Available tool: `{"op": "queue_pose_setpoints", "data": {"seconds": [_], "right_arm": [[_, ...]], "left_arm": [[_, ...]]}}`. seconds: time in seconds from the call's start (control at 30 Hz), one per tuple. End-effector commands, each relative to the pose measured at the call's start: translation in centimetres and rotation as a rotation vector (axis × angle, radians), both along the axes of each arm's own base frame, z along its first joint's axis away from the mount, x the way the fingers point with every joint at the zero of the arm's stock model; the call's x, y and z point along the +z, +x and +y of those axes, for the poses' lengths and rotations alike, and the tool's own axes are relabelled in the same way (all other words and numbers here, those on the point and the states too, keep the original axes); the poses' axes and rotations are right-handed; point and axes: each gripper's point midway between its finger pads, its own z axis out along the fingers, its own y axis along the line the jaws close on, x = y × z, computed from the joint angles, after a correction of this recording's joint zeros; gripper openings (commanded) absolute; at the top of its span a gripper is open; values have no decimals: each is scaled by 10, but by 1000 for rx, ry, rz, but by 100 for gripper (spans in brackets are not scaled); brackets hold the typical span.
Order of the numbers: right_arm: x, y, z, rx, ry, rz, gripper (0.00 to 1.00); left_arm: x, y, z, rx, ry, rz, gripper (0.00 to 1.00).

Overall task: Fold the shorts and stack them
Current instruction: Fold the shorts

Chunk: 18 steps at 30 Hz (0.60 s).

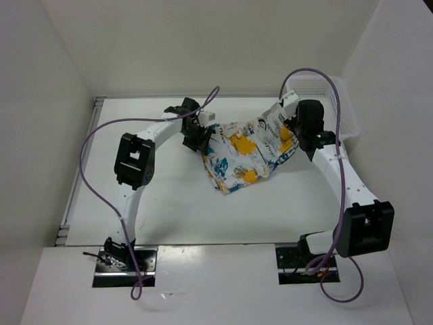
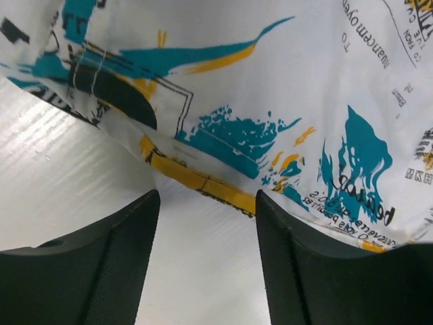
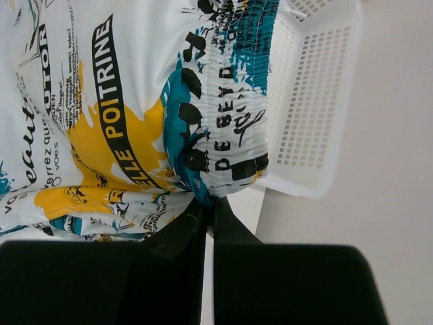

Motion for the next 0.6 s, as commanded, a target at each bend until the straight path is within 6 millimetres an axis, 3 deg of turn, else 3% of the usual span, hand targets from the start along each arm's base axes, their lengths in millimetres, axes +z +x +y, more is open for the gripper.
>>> {"op": "queue_pose_setpoints", "data": {"seconds": [0.0,0.2,0.3,0.37,0.57], "right_arm": [[38,8,3,4,31,-103,0],[19,8,46,106,54,-41,0],[22,16,62,114,140,-46,0],[17,15,71,129,129,-27,0],[-2,1,130,252,160,30,0]], "left_arm": [[21,4,10,15,-58,-24,67],[8,-16,-11,-46,-215,110,70],[-3,-16,-25,-71,-232,136,70],[-12,-17,-24,-68,-225,158,64],[-20,-12,-25,-65,-216,158,45]]}}
